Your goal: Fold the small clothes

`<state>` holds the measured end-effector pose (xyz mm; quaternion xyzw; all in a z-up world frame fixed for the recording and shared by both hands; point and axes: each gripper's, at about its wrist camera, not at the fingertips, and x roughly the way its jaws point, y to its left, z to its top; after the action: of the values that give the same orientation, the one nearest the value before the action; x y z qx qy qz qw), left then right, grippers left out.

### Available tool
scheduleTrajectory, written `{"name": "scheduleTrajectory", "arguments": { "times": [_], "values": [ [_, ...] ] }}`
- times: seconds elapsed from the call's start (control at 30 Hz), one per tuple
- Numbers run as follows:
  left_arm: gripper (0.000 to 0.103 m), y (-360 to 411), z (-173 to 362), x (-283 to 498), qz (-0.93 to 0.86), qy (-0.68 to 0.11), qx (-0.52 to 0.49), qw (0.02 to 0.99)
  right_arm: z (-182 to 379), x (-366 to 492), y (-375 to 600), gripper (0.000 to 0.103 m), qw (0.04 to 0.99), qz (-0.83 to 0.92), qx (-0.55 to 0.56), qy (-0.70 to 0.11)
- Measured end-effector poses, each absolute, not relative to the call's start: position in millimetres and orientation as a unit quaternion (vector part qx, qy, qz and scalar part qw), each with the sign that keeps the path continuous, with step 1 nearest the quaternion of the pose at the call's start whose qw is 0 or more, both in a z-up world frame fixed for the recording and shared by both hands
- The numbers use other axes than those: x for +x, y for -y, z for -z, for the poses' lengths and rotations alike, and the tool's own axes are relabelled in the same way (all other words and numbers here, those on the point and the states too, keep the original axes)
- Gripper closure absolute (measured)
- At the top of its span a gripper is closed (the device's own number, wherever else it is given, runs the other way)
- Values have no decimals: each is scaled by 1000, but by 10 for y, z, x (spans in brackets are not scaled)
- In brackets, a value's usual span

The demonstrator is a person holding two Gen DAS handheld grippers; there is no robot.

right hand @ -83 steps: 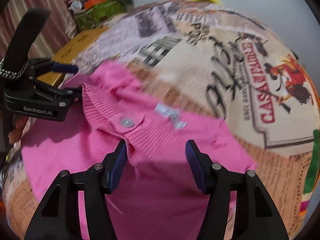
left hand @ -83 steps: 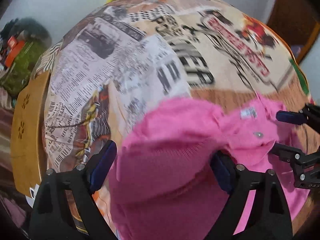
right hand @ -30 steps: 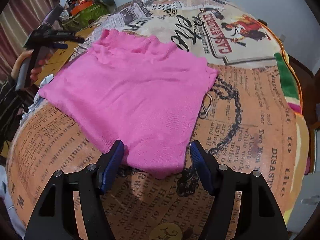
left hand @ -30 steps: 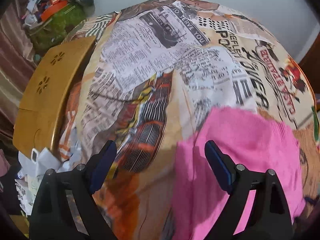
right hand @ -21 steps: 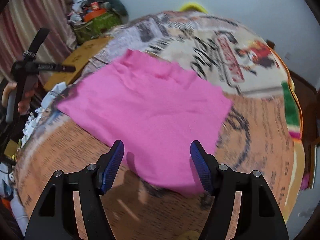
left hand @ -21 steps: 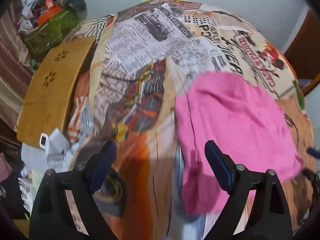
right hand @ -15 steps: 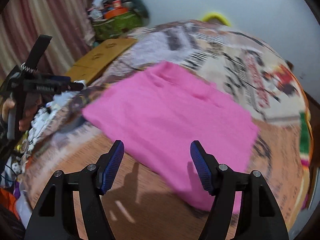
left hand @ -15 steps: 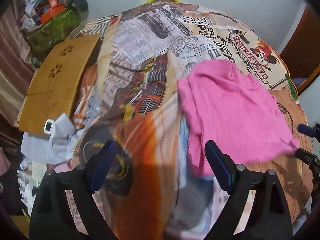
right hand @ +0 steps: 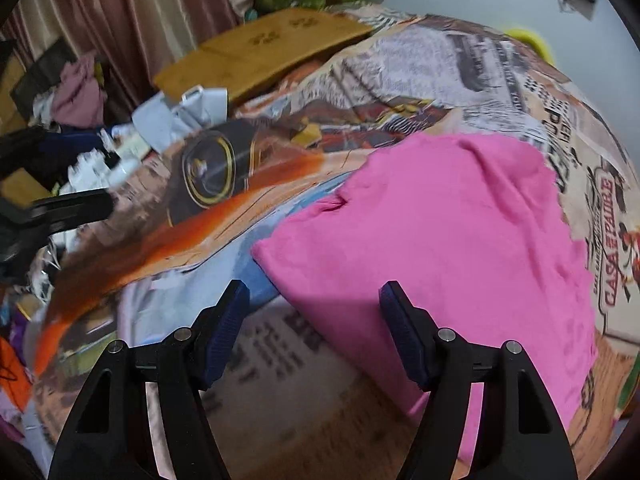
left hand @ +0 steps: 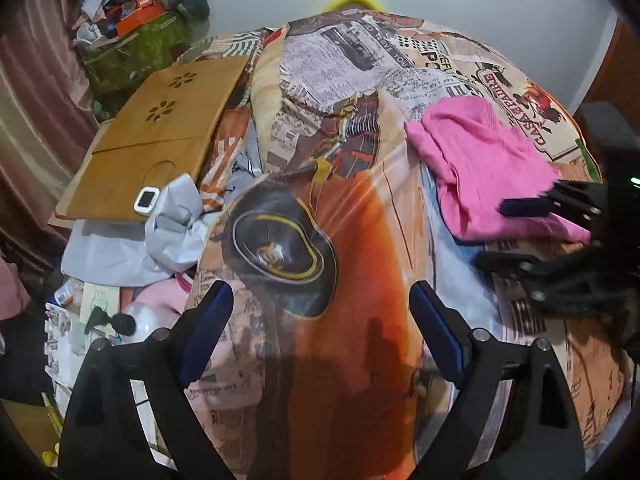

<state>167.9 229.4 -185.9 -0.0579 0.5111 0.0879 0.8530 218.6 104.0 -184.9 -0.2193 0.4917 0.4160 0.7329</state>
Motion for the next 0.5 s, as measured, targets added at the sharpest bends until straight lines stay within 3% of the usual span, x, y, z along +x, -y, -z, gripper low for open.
{"name": "scheduleTrajectory", "arguments": {
  "times": [0.1,0.17,0.2,0.5],
  "values": [
    [13,-2313,1915,1698,-81,-516,-63,851,1822,2201,-1076,65,736,-422,-230,-477],
    [13,-2324,1935,1789,-79,-517,-65,850,1810,2215,-1081,90,738,-423,-226,-475],
    [13,-2323,1935,1827,-77,-518,-67,849,1808,2230,-1066,94,739,-423,-221,-474],
    [13,-2188,1819,2734,22,-517,-120,847,1600,2305,-656,97,777,-420,-173,-435]
  ]
}}
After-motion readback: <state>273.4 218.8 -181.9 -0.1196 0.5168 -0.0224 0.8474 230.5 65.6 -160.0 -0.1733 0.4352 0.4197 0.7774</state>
